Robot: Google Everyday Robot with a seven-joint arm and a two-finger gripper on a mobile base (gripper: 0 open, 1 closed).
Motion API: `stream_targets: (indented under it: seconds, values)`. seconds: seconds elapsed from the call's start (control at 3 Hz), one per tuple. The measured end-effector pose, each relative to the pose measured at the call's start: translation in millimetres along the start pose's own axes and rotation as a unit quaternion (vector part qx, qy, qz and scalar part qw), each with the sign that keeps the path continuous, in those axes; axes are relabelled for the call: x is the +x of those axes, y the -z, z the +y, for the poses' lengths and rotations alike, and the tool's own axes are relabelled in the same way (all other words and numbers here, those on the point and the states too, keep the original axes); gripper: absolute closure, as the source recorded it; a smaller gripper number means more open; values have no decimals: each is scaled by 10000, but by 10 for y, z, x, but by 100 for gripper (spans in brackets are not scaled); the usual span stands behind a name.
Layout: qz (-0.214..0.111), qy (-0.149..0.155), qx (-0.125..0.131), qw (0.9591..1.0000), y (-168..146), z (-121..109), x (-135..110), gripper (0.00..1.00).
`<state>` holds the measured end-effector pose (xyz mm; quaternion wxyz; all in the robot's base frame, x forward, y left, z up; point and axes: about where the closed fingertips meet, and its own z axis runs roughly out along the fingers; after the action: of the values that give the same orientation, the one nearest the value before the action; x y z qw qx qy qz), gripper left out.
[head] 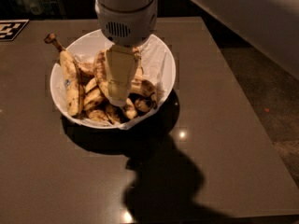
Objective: Pick banana from white bowl
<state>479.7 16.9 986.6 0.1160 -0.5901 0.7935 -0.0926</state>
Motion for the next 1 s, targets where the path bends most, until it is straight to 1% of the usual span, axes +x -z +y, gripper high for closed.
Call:
stream_targets:
  seconds: [0.33,0.67,1.0]
  values:
    - [-225,30,104,9997,50,-10,-128,0]
    - [-598,-332,-140,9976,-17,-110,-205,0]
    - [-818,-523,-510,9940,-104,-130,-281,0]
